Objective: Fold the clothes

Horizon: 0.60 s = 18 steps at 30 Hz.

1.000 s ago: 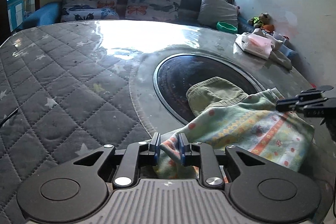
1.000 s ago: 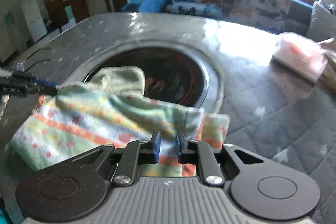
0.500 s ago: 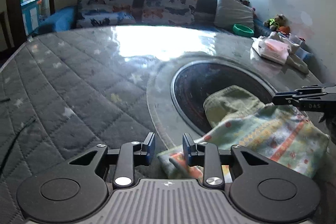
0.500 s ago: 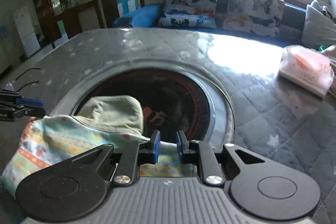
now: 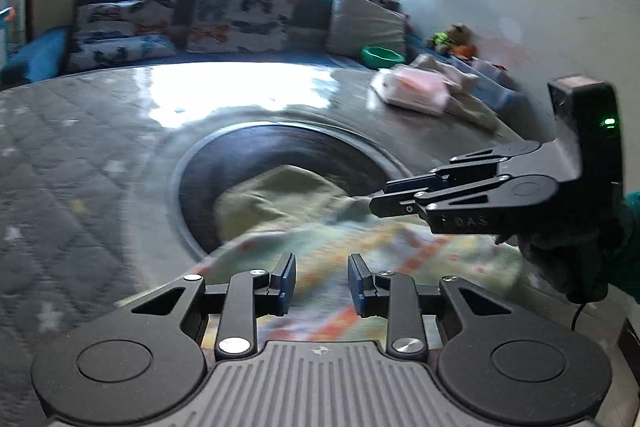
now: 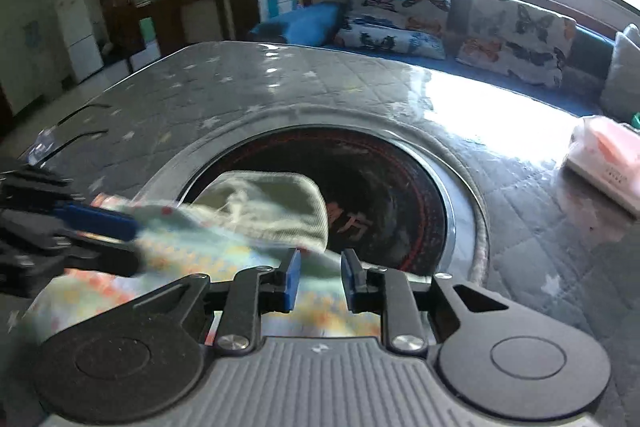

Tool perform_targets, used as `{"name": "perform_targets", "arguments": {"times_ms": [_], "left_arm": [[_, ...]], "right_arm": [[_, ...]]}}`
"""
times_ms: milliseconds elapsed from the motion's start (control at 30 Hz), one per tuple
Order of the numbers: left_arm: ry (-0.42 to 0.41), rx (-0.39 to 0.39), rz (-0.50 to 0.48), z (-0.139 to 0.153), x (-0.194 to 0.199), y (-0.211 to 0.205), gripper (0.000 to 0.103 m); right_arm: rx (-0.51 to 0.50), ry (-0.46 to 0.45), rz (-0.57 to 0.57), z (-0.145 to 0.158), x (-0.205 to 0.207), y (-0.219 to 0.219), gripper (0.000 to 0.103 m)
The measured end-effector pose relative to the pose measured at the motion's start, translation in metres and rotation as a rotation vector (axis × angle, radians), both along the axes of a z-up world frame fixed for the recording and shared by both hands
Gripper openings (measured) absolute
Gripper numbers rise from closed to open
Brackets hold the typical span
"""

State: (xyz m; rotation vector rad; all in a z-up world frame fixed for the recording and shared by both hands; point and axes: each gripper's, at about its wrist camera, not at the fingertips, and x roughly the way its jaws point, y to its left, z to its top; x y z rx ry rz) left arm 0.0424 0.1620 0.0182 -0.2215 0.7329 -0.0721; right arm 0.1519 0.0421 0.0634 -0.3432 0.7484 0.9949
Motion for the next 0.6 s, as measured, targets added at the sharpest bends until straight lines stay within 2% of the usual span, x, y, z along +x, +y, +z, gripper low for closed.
{"name": "perform_targets", "arguments": {"times_ms": [233,333,433,600], "left_arm": [[0.004,-0.007,-0.081,-0.012,-0.004,-0.031,0.031],[0.006,0.021,-0.103,-0.018,-0.011,-0.042,0.031],[0.005,0.069,-0.110,-0.024,-0.016,-0.051,0.032],[-0.015,0.063,-0.116,-0.017,-0.027,-0.055,0.033]], "right_arm": [[-0.014,-0.003,0.071,0.002,-0.049,-0.044,0.022],[-0.031,-0.050,0.078,-0.003,-0.067,-0.056,0.022],[-0.032,-0.074,0.056,-0.008,-0.077,-0.063,0.022],[0.000,-0.062,0.012,-0.002,-0.077,-0.073,0.022]]}}
